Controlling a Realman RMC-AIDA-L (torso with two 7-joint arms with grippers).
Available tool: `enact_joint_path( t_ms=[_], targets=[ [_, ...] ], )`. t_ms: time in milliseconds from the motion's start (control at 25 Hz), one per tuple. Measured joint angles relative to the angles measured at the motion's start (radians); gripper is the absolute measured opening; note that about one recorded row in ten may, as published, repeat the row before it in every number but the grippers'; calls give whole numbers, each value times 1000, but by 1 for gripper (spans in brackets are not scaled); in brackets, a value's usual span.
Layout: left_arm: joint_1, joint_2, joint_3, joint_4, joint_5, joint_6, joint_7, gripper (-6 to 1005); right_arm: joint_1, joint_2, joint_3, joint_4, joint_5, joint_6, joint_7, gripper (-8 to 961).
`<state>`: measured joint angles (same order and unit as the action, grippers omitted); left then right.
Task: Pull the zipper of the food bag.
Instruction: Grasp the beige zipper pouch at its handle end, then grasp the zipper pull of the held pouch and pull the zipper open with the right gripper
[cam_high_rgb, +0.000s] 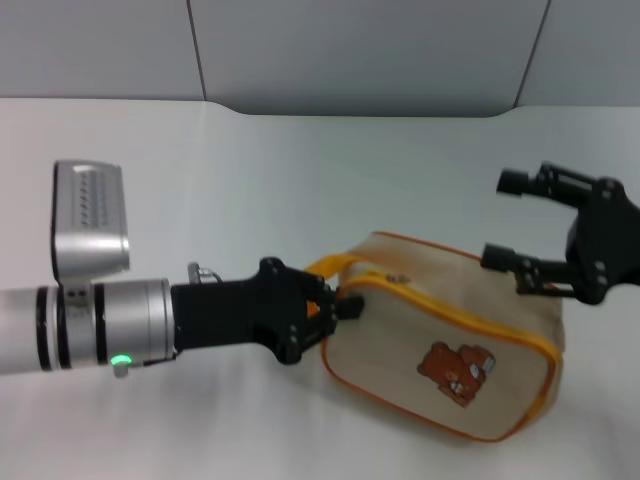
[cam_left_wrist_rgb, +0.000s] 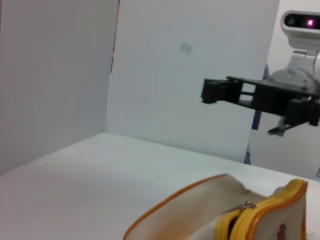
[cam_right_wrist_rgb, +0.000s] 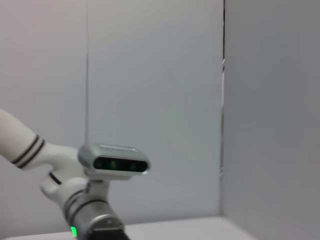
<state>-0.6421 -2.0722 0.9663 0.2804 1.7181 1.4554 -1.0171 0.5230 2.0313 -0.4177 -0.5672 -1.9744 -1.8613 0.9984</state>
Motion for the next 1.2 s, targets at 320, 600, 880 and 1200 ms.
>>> enact_joint_path(
  t_ms=[320,600,880,1200],
  targets=[
    [5,19,5,145,15,26,-68,62,38,34,-25,-43,-4,107,-161,827],
    [-16,34,3,202,46,28,-118,60,61,49,-161,-64,-3,192,-211,694],
    [-31,34,7,224,75,34,-139,58,97,56,-268,-58,0,258,-230,416],
    [-29,36,0,243,75,36,-139,57,131,59,-355,-16,31,291,-276,233]
  ],
)
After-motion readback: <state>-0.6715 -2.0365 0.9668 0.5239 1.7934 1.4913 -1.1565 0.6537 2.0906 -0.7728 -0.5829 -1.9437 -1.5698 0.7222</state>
